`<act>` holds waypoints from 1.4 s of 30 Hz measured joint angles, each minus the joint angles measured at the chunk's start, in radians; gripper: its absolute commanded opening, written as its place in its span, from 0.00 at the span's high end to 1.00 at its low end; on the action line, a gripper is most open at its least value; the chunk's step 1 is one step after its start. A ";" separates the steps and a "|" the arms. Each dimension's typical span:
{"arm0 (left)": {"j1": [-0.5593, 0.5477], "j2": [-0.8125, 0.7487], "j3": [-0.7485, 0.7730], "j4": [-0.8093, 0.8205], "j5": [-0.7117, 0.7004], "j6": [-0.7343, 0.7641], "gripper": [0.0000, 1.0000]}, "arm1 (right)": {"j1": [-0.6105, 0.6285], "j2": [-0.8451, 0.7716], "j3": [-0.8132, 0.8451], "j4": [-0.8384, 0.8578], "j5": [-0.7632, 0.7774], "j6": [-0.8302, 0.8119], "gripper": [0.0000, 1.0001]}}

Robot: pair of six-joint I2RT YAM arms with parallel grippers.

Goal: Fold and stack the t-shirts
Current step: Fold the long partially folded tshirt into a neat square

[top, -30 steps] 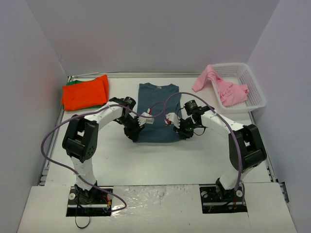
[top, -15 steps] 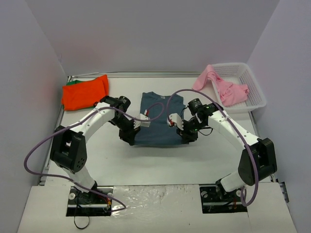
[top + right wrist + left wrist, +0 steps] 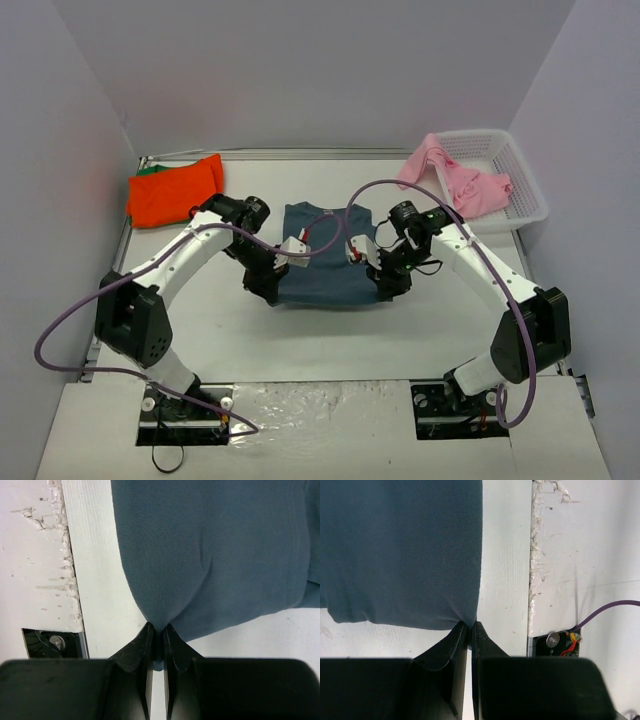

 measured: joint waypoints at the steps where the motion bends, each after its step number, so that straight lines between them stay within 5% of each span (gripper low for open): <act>1: 0.000 -0.016 0.000 0.004 -0.001 -0.012 0.98 | 0.000 0.000 0.005 -0.005 0.000 -0.002 1.00; 10: 0.006 -0.128 0.013 0.087 -0.051 -0.089 0.98 | -0.020 0.055 0.145 -0.024 0.002 -0.017 1.00; 42: 0.082 0.016 0.139 0.347 -0.201 -0.212 0.98 | -0.122 0.349 0.465 0.092 0.019 0.006 1.00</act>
